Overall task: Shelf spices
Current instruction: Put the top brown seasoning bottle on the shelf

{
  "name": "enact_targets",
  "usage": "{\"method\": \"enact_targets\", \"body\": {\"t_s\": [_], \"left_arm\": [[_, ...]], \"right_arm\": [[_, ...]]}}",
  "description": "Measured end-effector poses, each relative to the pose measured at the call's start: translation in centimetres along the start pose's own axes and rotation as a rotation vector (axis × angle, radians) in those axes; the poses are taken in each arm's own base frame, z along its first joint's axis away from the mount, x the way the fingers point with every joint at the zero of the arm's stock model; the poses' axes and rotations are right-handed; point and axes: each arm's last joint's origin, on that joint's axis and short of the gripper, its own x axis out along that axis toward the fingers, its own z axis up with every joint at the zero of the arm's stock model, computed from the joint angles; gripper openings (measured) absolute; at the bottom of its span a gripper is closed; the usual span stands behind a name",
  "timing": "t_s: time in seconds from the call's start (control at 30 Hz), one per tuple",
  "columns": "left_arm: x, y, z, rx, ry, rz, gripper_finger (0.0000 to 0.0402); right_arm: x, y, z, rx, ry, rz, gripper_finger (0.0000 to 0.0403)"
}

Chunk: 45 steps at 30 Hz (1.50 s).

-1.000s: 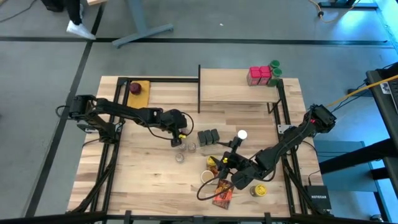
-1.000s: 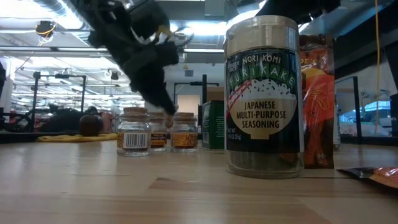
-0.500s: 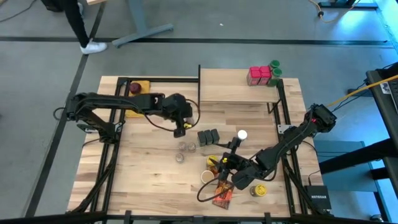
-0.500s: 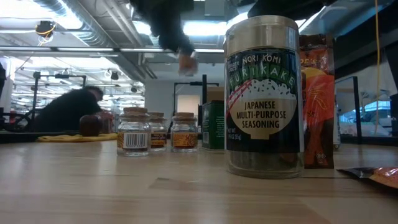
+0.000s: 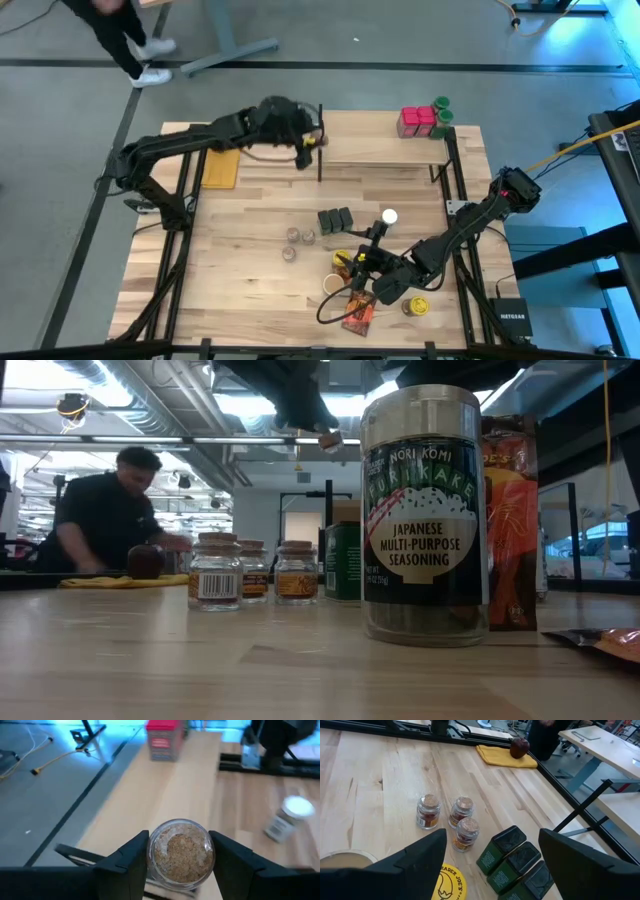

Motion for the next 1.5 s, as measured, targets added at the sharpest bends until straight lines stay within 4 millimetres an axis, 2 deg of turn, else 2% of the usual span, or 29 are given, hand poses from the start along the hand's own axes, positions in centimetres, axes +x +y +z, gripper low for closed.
{"method": "enact_targets", "body": {"t_s": [0.1, 0.3, 0.47, 0.77, 0.9, 1.2, 1.5], "left_arm": [[1.4, 1.4, 0.7, -0.032, 0.004, -0.001, 0.0172], [5.3, 2.5, 1.3, 0.019, 0.074, 0.000, 0.0172], [6.5, 5.0, 2.2, -0.001, 0.054, 0.054, 0.0172], [8.8, 8.3, -0.1, -0.074, 0.126, 0.049, 0.0172], [9.1, 9.0, -1.1, -0.069, 0.182, 0.041, 0.0172], [9.2, 9.6, -1.3, -0.066, 0.182, 0.049, 0.0175], [9.7, 10.5, -2.0, -0.090, 0.194, 0.067, 0.0206]], "right_arm": [[0.0, 0.0, 0.0, 0.000, -0.003, -0.007, 0.0324], [0.0, -0.1, 0.0, -0.005, -0.006, -0.016, 0.0324], [0.0, 0.0, 0.0, -0.001, 0.002, 0.004, 0.0324], [0.0, 0.1, 0.0, 0.004, 0.006, 0.018, 0.0324], [0.0, 0.1, 0.0, 0.006, 0.005, 0.018, 0.0324], [0.0, 0.1, 0.0, 0.006, 0.006, 0.018, 0.0324], [0.0, 0.1, 0.0, 0.013, 0.005, 0.019, 0.0324]]}}
